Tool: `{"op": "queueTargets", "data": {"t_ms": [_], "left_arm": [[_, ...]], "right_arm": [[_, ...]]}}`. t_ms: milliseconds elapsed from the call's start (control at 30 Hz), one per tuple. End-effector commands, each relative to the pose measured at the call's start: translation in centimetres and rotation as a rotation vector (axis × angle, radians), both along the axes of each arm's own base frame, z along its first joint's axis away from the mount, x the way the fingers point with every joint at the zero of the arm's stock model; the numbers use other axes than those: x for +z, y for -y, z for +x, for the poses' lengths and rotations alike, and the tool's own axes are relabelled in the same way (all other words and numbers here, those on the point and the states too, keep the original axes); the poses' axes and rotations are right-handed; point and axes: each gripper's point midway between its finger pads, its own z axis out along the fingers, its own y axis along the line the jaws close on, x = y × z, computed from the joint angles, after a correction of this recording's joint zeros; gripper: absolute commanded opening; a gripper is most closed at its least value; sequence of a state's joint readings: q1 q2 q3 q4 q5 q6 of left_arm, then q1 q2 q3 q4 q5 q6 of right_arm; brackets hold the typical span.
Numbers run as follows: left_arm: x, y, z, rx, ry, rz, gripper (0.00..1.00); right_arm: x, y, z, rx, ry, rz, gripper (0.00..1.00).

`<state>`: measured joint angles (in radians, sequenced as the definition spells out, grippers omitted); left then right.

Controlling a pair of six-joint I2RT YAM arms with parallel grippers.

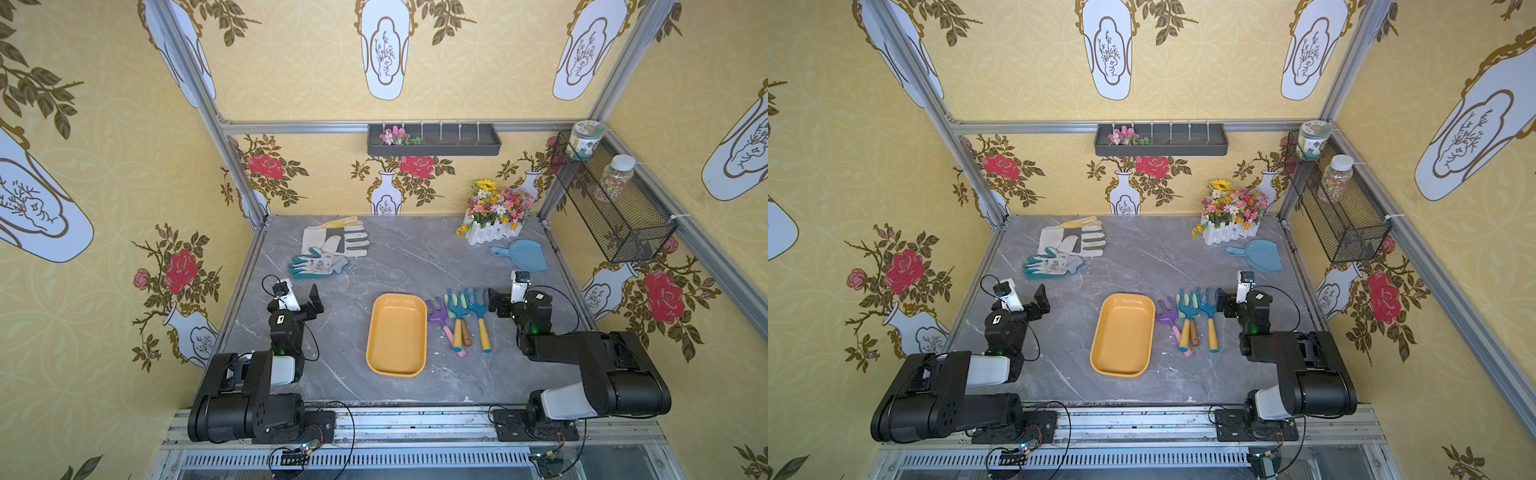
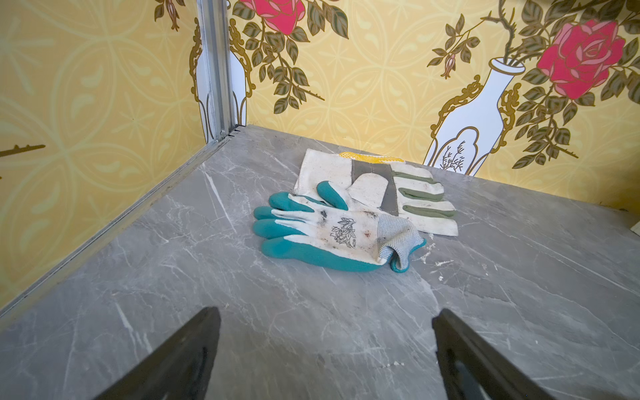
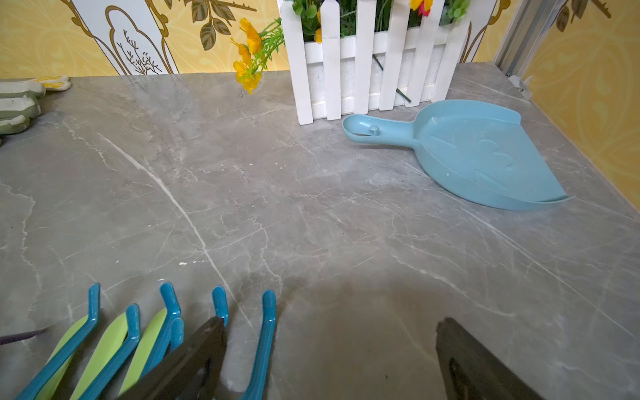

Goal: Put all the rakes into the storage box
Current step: Pick up the rake at the center of the board.

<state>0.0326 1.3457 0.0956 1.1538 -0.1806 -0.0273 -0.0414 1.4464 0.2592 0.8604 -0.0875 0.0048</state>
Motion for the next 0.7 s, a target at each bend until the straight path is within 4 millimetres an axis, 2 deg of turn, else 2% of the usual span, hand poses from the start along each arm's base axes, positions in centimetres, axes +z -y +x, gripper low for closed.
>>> {"op": "queueTargets", "data": {"t_ms": [0,167,267,300,333,400,433,467,533,600,667], "left_arm": [[0.3,0.0,0.0,-0.002,0.014,0.001,1.0],[0.7,0.2,-0.5,0.039,0.036,0.04,1.0],[2.2,-1.0,-1.3,0.177,0.096,0.067,1.0],[2.9,-1.4,-1.0,0.225,0.097,0.089,1.0],[3.3,-1.0,-0.2,0.231,0.061,0.12,1.0],[5.3,2.0,2.0,0.1,0.015,0.173,1.0],[6.9,3.4,2.5,0.036,0.047,0.181,1.0],[9.0,4.8,2.7,-0.027,0.101,0.179,1.0],[12.3,6.2,2.4,-0.079,0.189,0.104,1.0],[13.3,7.9,1.7,-0.175,0.198,-0.064,1.0],[12.9,10.7,1.0,-0.33,0.159,-0.209,1.0]], "right_arm": [[0.2,-0.1,0.1,0.003,0.005,0.019,0.97],[0.2,0.0,0.2,0.005,0.006,0.031,0.97],[0.2,0.1,0.2,0.005,0.008,0.037,0.97],[0.2,0.1,0.1,0.005,0.008,0.037,0.97],[0.2,0.1,0.1,0.006,0.008,0.037,0.97],[0.3,0.1,0.2,0.006,0.009,0.037,0.97],[0.3,0.1,0.2,0.006,0.009,0.037,0.97],[0.3,0.0,0.1,0.006,0.012,0.035,0.97],[0.3,-0.1,0.1,-0.001,0.011,0.016,0.98],[0.4,-0.2,0.1,-0.02,0.017,-0.011,0.99],[0.7,0.7,0.2,-0.082,0.007,-0.021,1.0]]}}
